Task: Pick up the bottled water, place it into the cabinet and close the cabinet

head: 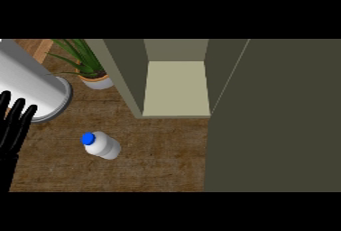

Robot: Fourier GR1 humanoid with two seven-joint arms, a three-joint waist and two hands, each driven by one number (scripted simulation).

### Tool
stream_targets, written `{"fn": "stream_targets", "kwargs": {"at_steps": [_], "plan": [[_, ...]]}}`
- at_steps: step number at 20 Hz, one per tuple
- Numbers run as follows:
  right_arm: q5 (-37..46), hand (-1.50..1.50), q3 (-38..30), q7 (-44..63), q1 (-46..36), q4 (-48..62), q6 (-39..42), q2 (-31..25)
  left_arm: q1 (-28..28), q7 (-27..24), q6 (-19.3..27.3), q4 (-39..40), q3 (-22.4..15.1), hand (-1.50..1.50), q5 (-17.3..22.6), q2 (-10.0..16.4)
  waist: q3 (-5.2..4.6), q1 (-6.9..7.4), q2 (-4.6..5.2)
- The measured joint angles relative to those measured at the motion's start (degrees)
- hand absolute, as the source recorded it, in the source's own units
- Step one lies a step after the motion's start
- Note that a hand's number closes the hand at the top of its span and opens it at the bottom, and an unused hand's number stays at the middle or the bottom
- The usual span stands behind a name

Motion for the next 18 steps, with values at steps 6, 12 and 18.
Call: {"fn": "stream_targets", "kwargs": {"at_steps": [6,12,18], "plan": [[0.65,-1.50,2.63,-3.04,7.02,-1.60,1.58,-0.10,2.72,-0.04,-1.31,2.69,1.51,-1.50,-2.01,0.81,-0.01,-0.30,0.01],[2.18,-1.50,4.61,-6.08,12.38,-2.55,2.31,-0.56,2.46,-2.45,-3.05,9.91,2.62,-1.50,-2.61,0.45,-0.03,-0.57,0.05],[3.58,-1.50,6.14,-9.30,16.74,-3.51,2.93,-1.50,0.16,-5.82,-5.98,21.55,3.40,-1.50,-3.08,1.00,-0.07,-0.88,0.11]]}}
